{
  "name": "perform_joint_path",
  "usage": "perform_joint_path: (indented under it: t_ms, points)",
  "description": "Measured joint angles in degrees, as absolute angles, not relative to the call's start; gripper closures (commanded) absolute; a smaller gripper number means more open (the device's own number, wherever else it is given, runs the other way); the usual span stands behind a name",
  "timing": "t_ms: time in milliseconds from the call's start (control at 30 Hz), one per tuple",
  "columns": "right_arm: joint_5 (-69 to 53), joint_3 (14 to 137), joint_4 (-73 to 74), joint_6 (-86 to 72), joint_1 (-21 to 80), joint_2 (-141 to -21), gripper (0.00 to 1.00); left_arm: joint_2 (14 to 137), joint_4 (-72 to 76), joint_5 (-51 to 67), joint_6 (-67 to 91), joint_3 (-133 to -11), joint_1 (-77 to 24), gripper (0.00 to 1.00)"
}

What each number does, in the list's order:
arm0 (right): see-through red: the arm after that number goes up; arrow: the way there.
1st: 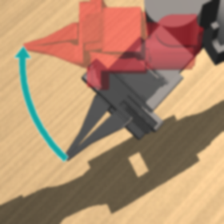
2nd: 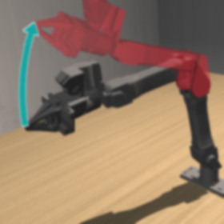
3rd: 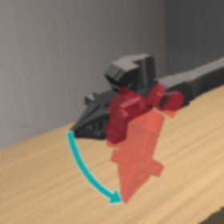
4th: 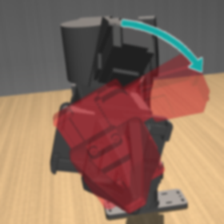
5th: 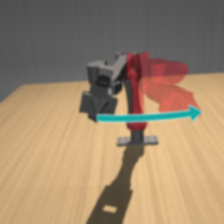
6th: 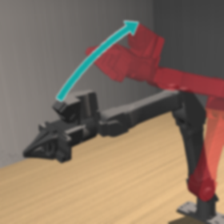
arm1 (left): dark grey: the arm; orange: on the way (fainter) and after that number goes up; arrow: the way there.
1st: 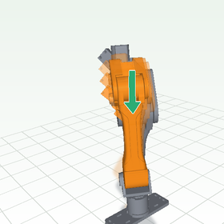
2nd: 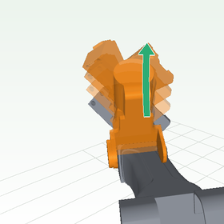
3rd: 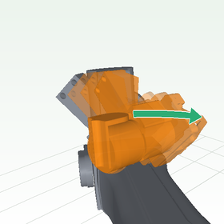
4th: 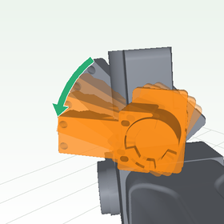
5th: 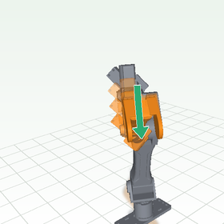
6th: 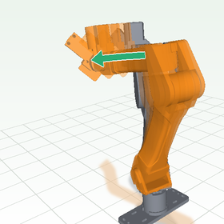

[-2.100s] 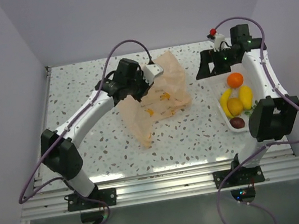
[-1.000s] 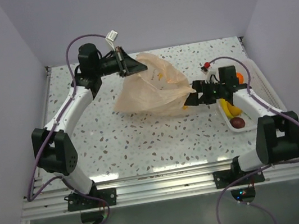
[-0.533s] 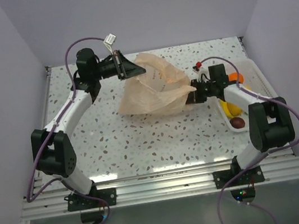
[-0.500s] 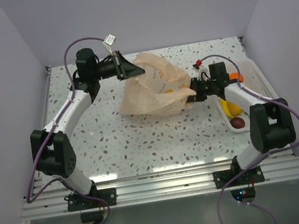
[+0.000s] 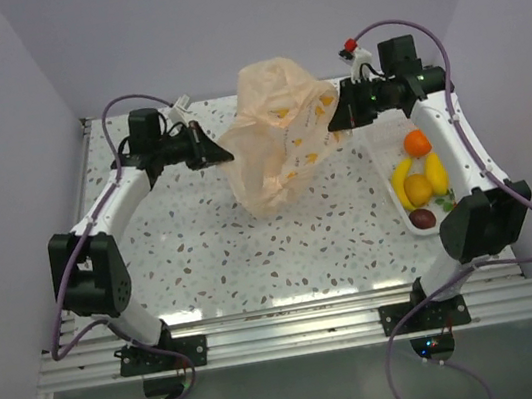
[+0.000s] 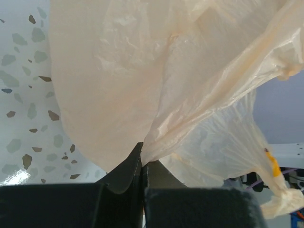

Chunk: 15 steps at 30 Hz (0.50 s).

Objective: Place the fake fruits into the plastic bag and tie a complex knot

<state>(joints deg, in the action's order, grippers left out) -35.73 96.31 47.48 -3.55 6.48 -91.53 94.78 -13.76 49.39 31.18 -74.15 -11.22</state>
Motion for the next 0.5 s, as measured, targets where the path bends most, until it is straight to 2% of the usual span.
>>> perform_joint_path:
  t_ms: [233, 500]
  points:
    - [-34.41, 102.19, 64.1, 3.51, 6.0, -95.83, 1.0, 90.52, -6.09, 57.08, 44.64, -72.44, -5.98, 1.0]
    - [-49.91, 102.45, 73.52, 13.39, 2.79, -94.35, 1.0, 83.2, 6.33, 65.43, 62.78, -63.61, -5.15, 1.0]
